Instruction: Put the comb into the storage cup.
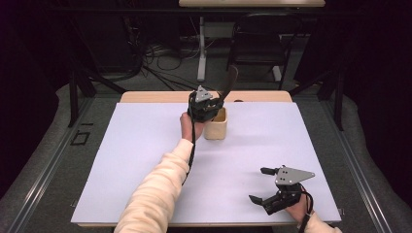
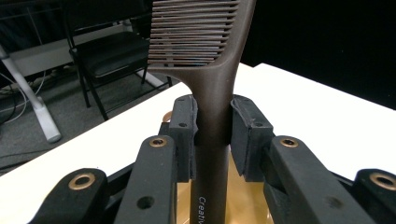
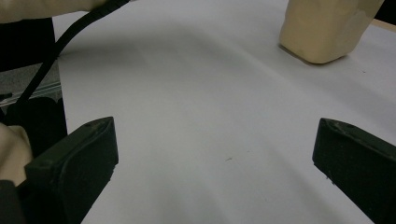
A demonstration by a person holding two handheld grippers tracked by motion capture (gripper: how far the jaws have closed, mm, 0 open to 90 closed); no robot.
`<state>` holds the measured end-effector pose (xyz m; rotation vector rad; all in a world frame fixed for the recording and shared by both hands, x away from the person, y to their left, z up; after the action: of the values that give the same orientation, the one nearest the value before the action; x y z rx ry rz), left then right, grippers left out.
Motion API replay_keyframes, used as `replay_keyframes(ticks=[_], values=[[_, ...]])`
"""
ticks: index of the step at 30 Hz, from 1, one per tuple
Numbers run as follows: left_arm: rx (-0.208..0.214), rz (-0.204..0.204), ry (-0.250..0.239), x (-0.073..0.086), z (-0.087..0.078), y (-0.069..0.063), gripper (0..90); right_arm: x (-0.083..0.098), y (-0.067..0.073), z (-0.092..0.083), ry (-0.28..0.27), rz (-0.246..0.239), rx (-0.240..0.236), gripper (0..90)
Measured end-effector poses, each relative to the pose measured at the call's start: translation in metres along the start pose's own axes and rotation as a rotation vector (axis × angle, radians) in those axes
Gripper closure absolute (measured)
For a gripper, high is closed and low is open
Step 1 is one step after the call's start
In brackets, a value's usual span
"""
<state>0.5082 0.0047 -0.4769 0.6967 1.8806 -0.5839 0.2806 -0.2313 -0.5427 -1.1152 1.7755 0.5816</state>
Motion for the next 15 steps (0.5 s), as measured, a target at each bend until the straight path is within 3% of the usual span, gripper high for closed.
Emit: replay_keyframes(ticks=[15], values=[[-0.012, 0.015, 0.030, 0.0031, 0.0031, -0.0004, 71.8, 0.0001, -0.0002, 0.0001, 0.000, 0.001, -0.001, 0.0]])
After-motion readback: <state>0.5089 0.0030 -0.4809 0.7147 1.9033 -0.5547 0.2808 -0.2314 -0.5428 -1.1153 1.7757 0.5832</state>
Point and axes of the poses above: each handheld gripper's, and its own axes: z roughly forward along the jaws, x roughly out of its underside, y roughly to its left, the point moved 3 cm from there along z, roughly forward along the jaws, and after that the axes turned 6 degrees about -z, right-handed, at the moved point
